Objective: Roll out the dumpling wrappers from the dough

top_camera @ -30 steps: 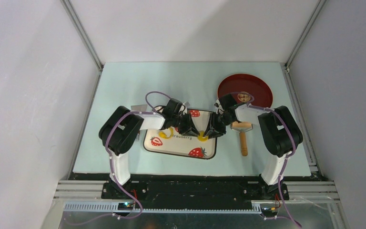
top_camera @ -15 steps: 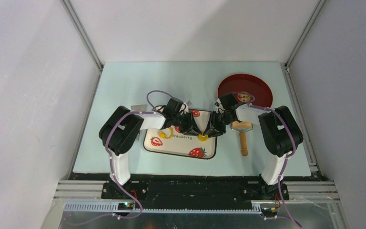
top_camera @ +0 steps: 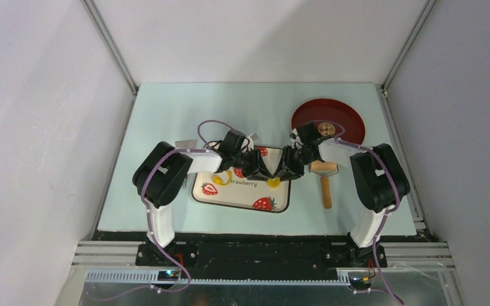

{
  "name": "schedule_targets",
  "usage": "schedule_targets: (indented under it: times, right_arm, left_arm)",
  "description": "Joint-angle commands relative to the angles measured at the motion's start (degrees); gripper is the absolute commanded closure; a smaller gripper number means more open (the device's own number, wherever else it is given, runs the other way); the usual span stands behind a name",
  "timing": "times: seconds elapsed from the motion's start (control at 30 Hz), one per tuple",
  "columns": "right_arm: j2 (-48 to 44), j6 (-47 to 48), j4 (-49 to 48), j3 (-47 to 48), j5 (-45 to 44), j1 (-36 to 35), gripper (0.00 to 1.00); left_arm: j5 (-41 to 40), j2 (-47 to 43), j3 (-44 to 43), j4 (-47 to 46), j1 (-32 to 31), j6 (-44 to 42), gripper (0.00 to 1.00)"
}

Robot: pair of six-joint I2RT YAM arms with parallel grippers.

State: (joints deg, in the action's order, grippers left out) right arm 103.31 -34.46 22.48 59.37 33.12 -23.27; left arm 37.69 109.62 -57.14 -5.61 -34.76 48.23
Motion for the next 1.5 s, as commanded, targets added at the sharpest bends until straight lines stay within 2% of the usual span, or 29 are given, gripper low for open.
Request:
schedule_targets:
  times: [0.0, 0.17, 0.33, 0.6, 0.93, 1.1, 1.2, 1.47]
  right_arm:
    - [-2.9, 1.5, 0.9, 0.6, -1.2, 0.1, 0.59]
    - [-2.5, 3.1, 2.7, 0.6, -4.6, 0.0, 0.57]
    - [-2.0, 3.6, 2.5, 0.6, -4.3, -0.1, 0.57]
    - [-1.3, 4.4, 3.9, 0.6, -7.5, 0.0, 0.58]
    - [-0.4, 4.3, 1.8, 0.6, -4.2, 0.2, 0.58]
    - [-1.5, 3.9, 1.2, 0.5, -2.9, 0.8, 0.58]
    - [-0.9, 3.4, 0.9, 0.6, -2.3, 1.4, 0.58]
    - [0.6, 3.7, 1.9, 0.5, -4.4, 1.7, 0.59]
  left_arm:
    - [-2.6, -1.8, -0.2, 0.3, -0.8, -1.4, 0.65]
    - [-4.8, -2.0, 0.4, 3.5, -0.8, -3.9, 0.62]
    - [-4.2, -0.9, -0.2, 3.5, -0.8, -4.3, 0.62]
    - [-0.3, 1.4, -2.1, 0.7, -1.0, -2.2, 0.62]
    - [2.4, 4.6, -4.0, -4.1, -1.7, 1.1, 0.61]
    - [2.1, 3.5, -4.4, -4.5, -1.7, 1.6, 0.64]
    - [1.9, 3.1, -4.5, -4.5, -1.6, 1.7, 0.69]
    - [1.6, 4.3, -3.8, -5.0, -1.6, 2.1, 0.7]
